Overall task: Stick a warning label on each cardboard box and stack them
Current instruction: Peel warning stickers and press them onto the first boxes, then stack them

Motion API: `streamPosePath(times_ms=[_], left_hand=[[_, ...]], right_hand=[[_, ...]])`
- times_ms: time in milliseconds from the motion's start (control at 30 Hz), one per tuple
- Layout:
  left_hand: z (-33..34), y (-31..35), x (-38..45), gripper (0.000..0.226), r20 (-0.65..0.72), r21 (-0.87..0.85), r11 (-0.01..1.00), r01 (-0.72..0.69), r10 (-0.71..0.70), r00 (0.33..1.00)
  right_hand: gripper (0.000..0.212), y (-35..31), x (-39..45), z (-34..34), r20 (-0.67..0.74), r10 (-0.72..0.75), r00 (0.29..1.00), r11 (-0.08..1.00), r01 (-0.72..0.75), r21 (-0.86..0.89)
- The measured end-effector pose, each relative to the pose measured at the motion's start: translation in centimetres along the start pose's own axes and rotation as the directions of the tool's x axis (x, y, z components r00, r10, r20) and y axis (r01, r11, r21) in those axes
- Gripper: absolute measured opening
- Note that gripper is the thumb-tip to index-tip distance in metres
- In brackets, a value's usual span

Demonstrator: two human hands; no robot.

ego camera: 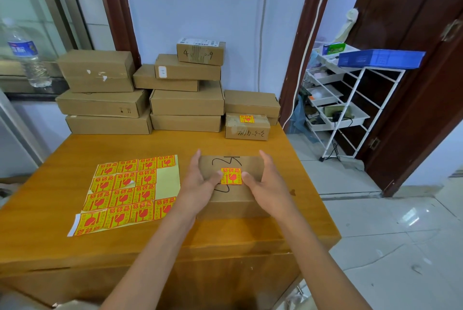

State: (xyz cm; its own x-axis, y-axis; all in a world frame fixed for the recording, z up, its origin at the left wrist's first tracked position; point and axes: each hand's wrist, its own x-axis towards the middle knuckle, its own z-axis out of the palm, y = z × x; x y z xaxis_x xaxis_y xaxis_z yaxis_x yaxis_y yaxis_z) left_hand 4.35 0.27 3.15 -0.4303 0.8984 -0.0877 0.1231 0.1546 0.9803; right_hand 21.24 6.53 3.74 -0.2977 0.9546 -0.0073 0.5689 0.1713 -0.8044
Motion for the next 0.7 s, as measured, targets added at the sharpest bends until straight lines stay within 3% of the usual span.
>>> streamPosePath(times_ms=[167, 333, 567, 700], left_hand=[[0.3, 0.0, -0.4, 0.087, -0.064, -0.077, 0.995, 0.066, -0.071, 0.995], [0.6, -0.2, -1.0, 0.068, -0.075, -0.057, 0.997, 0.058, -0.062, 0.995], [-0.2, -0.5, -1.5, 0.093, -0.001, -0.060, 0.997, 0.048, -0.048, 0.999], [-0.8, -0.8, -2.1, 0.095, 0.044, -0.076, 0.997, 0.035, -0.032, 0.998]], right_hand=[[0.083, 0.2, -0.5, 0.1, -0.030, 0.084, 0.996, 0.992, -0.081, 0.098], [0.069, 0.2, -1.2, 0.1, -0.039, 0.122, 0.992, 0.975, -0.113, 0.189], [0.088, 0.1, -1.9, -0.3, -0.042, 0.076, 0.996, 0.970, -0.064, 0.234], [0.093, 0.2, -2.4, -0.1, -0.040, 0.051, 0.998, 0.975, -0.041, 0.220]])
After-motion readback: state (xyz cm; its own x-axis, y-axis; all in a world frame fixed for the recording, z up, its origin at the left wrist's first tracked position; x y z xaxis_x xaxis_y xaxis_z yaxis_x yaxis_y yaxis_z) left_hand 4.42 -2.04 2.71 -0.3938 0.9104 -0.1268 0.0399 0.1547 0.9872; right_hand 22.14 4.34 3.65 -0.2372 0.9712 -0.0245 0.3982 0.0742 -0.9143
